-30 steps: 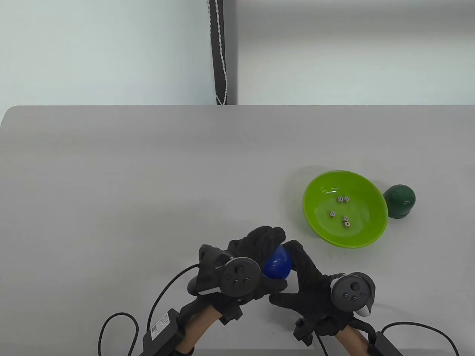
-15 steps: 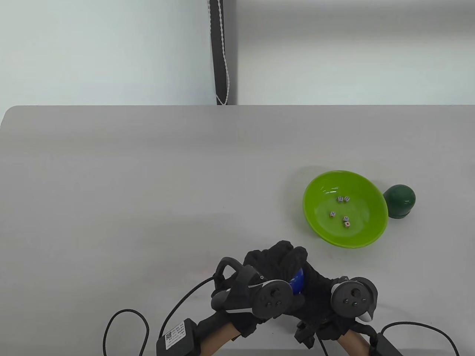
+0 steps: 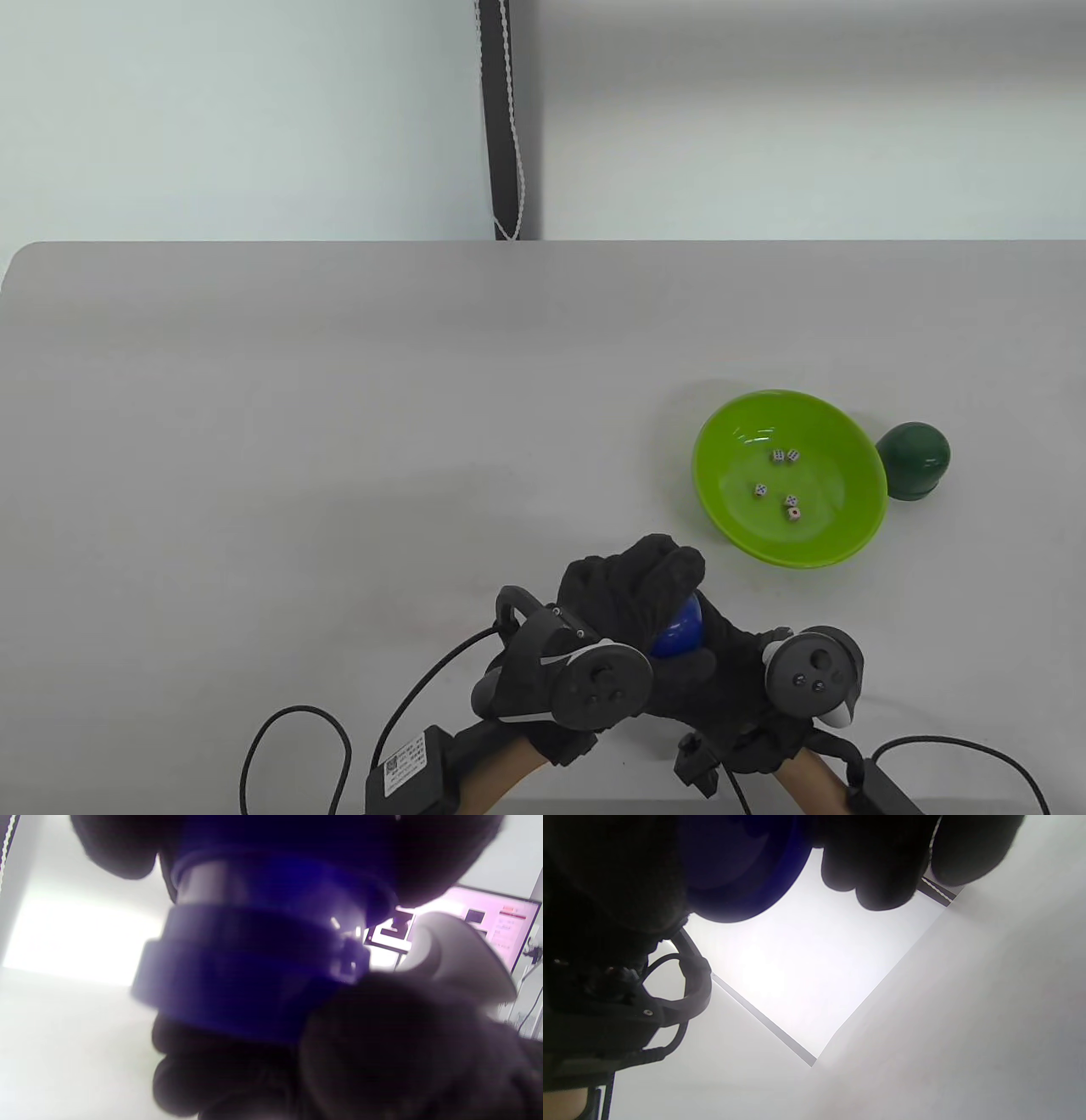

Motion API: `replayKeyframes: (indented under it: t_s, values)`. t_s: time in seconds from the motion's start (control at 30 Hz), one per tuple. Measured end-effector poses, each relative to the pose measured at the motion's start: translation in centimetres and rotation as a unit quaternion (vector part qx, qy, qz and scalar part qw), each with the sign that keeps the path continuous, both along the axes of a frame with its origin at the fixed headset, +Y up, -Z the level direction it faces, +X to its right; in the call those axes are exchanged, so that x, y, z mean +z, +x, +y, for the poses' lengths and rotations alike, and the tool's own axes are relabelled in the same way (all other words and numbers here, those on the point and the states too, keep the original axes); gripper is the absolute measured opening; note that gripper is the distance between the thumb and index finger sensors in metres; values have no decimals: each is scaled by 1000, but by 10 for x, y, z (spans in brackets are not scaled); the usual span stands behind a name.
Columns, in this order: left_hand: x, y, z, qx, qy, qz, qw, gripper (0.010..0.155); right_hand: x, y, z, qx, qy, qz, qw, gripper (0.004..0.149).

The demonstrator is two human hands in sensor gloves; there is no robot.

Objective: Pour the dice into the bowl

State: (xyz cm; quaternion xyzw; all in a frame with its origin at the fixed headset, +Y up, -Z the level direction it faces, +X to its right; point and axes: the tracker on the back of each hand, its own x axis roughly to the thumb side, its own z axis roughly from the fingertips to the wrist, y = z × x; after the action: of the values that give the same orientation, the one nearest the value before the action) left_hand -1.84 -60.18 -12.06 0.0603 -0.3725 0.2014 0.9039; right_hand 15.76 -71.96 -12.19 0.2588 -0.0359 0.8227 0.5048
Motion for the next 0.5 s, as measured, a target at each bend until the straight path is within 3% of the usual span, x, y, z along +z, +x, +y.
replayKeyframes:
  t_s: [0.33,0.5]
  values:
    - [-9,-47,24,63,26,55,996,89,-4,5,-1,-11,-5,-11,1000,112]
    - [-28,-77,3,1,44,135,990,89,-5,9,1,-19,-7,-20,1000,112]
